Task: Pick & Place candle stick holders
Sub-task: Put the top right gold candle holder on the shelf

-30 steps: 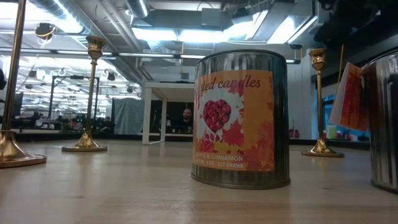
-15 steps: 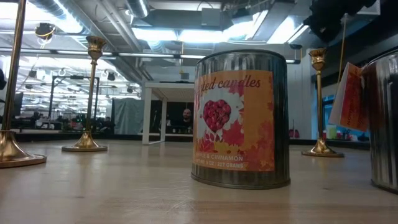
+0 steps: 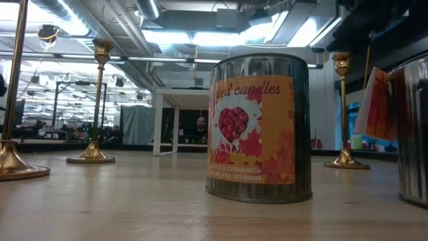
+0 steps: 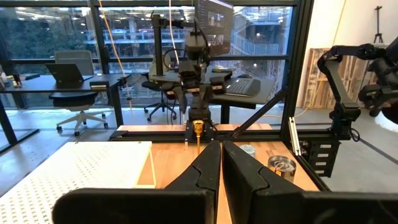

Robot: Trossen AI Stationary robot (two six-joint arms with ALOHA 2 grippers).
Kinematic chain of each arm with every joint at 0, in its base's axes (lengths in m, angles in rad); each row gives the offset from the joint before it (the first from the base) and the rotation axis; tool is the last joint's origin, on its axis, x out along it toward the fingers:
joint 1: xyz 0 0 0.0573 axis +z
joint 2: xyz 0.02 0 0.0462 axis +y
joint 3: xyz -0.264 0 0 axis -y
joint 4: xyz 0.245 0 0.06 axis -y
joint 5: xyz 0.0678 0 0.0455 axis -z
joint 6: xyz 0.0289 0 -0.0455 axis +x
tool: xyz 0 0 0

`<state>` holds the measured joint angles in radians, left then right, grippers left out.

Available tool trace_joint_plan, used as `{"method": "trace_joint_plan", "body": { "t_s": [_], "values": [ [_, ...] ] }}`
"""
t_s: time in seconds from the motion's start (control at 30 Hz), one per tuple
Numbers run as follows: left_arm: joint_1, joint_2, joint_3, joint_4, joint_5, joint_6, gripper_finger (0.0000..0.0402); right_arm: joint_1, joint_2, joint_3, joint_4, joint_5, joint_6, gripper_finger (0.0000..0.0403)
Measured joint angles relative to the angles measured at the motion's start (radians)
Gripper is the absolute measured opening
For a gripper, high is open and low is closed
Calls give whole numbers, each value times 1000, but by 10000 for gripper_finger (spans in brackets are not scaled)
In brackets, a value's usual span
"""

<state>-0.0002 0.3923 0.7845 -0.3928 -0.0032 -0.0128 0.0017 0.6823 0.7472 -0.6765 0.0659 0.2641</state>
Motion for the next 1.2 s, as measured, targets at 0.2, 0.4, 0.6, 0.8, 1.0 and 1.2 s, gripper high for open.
{"method": "trace_joint_plan", "body": {
  "t_s": [0.2, 0.4, 0.6, 0.8, 1.0, 1.2],
  "values": [
    [0, 0, 0, 0, 0, 0, 11, 0, 9, -56, 72, -68, 19, 215],
    [0, 0, 0, 0, 0, 0, 9, 0, 10, -59, 101, -66, -17, 251],
    [0, 0, 0, 0, 0, 0, 8, 0, 23, -59, 67, -66, -14, 297],
    [0, 0, 0, 0, 0, 0, 12, 0, 38, -59, 8, -19, -9, 303],
    [0, 0, 0, 0, 0, 0, 10, 0, 37, -59, -33, 4, -10, 303],
    [0, 0, 0, 0, 0, 0, 8, 0, 40, -59, -101, -26, -10, 303]
  ]
}}
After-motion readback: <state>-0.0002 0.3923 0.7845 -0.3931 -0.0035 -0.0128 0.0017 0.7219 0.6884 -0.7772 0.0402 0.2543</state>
